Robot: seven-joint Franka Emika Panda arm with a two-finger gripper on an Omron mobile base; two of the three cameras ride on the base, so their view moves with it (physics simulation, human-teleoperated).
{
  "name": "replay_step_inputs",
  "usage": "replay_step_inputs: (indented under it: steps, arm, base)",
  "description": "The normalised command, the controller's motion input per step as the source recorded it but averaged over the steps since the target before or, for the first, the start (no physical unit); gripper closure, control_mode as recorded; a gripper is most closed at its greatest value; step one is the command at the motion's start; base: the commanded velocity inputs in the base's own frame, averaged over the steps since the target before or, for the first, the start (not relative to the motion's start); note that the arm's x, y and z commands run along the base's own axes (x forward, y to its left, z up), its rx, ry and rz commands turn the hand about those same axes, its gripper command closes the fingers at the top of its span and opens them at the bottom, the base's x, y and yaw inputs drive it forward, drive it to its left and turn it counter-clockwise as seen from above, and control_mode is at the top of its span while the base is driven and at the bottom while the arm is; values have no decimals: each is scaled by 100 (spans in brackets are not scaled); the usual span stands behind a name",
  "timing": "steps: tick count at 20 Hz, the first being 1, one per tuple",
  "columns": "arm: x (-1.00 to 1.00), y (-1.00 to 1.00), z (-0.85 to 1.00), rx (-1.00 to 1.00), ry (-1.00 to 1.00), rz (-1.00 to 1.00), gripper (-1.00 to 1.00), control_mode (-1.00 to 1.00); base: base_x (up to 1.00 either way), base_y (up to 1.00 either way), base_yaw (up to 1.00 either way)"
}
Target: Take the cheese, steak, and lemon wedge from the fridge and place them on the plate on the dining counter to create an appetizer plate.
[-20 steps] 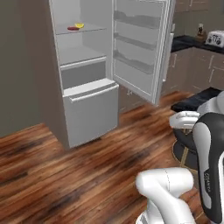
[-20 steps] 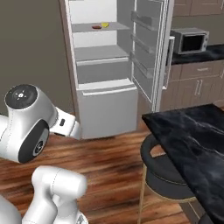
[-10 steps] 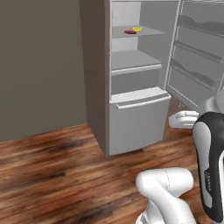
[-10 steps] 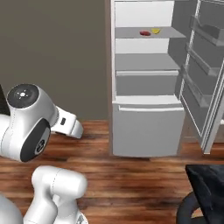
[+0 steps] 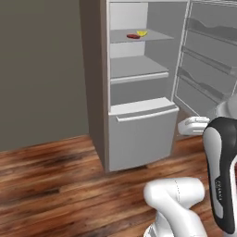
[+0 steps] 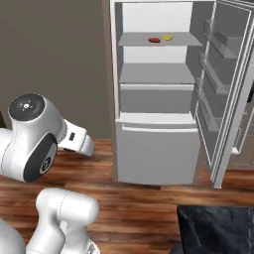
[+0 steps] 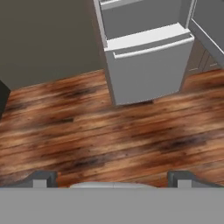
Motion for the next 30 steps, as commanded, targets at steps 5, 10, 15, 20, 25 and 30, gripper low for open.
replay_step_inputs:
  steps: [5,10,15,20,25,30]
  arm:
    - [0,0,0,0,0,0,-100,100]
    - [0,0,0,0,0,0,-100,100]
    - [0,0,0,0,0,0,-100,100]
    - [0,0,0,0,0,0,-100,100]
    - [0,0,0,0,0,0,-100,100]
    - [0,0,0,0,0,0,-100,100]
  base:
    - [50,-48,5]
    - [98,-6,3]
    - [99,-9,4]
    - [67,-38,1]
    - [57,-41,0]
    - [81,-26,2]
